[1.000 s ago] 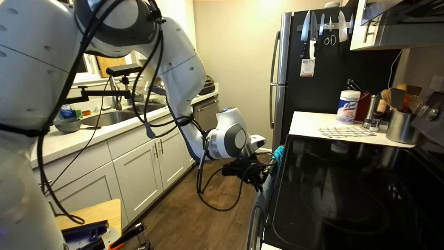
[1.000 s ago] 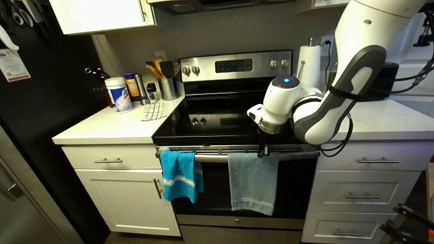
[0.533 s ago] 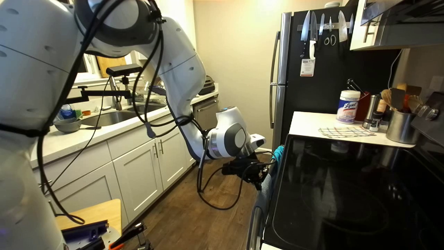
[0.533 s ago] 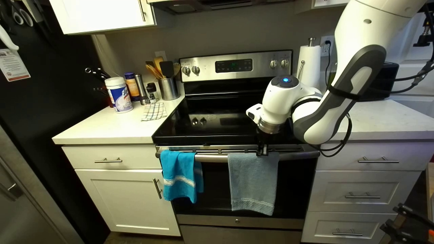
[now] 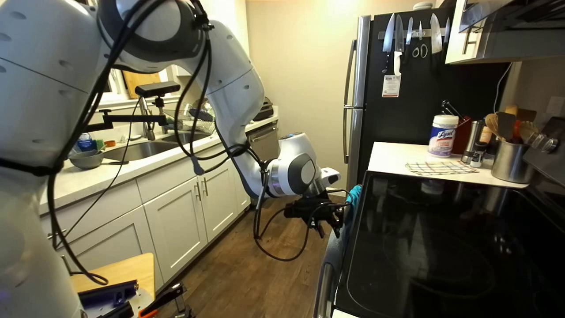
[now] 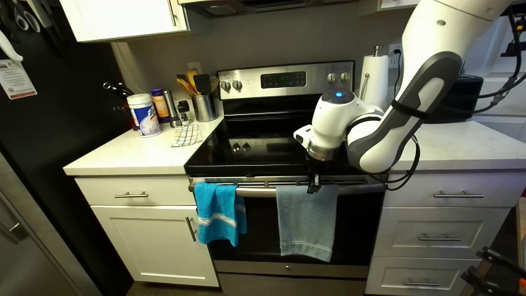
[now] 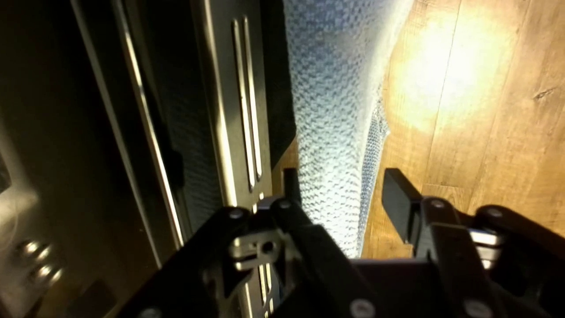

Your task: Put light blue towel on top of the stovetop.

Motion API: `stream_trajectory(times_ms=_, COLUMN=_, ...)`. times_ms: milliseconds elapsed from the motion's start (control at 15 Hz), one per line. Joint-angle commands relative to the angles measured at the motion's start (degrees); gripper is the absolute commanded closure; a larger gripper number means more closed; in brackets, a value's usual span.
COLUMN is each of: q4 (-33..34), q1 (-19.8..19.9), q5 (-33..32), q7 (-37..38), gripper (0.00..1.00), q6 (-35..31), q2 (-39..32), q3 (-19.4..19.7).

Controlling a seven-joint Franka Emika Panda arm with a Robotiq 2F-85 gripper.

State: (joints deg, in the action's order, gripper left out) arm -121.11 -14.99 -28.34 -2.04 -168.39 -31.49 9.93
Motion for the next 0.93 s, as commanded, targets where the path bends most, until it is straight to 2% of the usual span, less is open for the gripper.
stream_trajectory(times_ms=0, q4=2.5, q1=3.9, q5=3.46, q7=-3.72, gripper=0.73, q6=3.22, q2=-1.16, q3=-4.31)
stream_trajectory(times_ms=267, q4=5.11, q1=6.18, q5=5.15, q7=-4.73, gripper=0.97, q6=5.45, q2=-2.93, q3=-7.05)
stream_trajectory(times_ms=533, q4=5.96, q1=7.19, q5=5.67, q7=-5.05, gripper=1.0, q6=5.74, q2=-3.56, q3=-7.97)
stream_trajectory(times_ms=600, q4=6.15, q1=7.39, q5=5.8, q7=-5.11, gripper=0.74, q6=6.0, q2=-3.63, q3=-8.23)
stream_trajectory(times_ms=667, q4=6.22, q1=7.48, q5=5.85, q7=-5.14, gripper=0.73, q6=6.09, q2=-3.66, q3=-8.34)
stream_trajectory(times_ms=867, q4=6.27, q1=7.81, q5=5.98, q7=-5.31, gripper=0.54, q6=6.32, q2=-3.79, q3=-8.81)
